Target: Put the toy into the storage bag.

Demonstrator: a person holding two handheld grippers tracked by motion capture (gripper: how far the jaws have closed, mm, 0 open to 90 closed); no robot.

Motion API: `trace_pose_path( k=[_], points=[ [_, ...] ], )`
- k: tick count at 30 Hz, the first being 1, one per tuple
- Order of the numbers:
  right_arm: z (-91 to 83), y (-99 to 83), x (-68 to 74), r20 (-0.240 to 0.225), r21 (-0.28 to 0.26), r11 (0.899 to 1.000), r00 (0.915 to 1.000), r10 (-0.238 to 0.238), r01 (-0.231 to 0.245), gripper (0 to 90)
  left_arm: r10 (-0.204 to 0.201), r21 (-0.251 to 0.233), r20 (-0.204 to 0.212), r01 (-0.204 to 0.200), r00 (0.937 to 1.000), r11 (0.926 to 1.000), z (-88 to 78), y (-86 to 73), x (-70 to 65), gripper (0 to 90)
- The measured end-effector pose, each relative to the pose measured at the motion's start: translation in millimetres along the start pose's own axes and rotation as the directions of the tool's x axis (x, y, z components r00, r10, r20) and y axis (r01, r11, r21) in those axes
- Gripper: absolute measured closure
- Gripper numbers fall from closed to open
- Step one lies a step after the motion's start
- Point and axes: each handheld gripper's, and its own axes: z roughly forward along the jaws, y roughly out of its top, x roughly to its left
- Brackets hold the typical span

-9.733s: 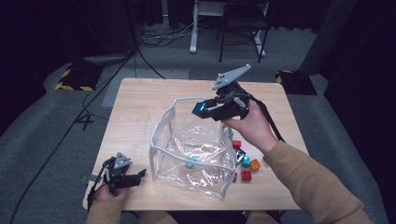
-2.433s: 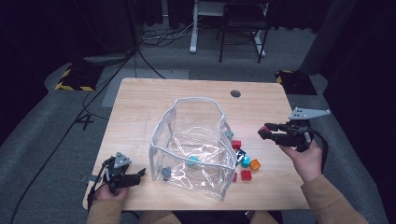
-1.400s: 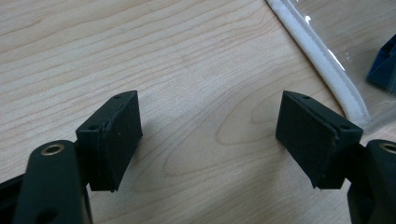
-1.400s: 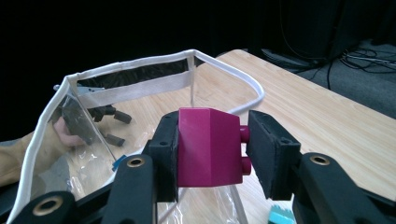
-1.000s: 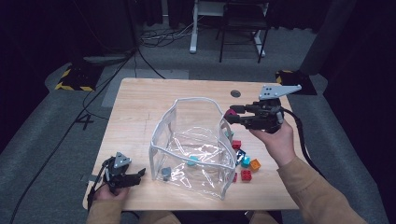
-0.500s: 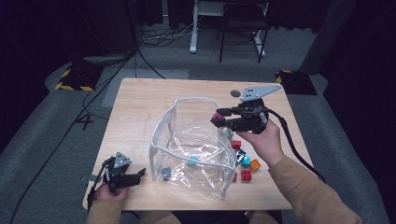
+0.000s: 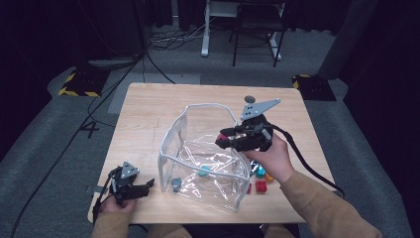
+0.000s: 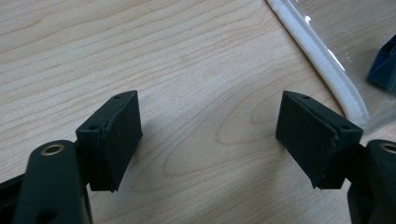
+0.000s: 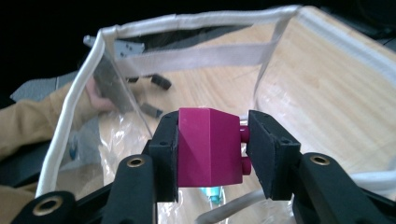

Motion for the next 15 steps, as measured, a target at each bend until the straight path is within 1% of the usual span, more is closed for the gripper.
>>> trace_pose_path(
  k=[7,15],
  points=[
    [11.4,-5.4,8.7,-0.021,0.075,0.997,0.9995,-0.025,0.026,56.6,0.0,0.0,0.0,0.0,1.0,1.0,0.0,0.0,0.0,22.8],
    [12.9,-7.7,16.0,-0.032,0.112,0.992,0.9978,-0.058,0.061,55.5,0.0,0.0,0.0,0.0,1.0,1.0,0.0,0.0,0.0,22.8]
  ],
)
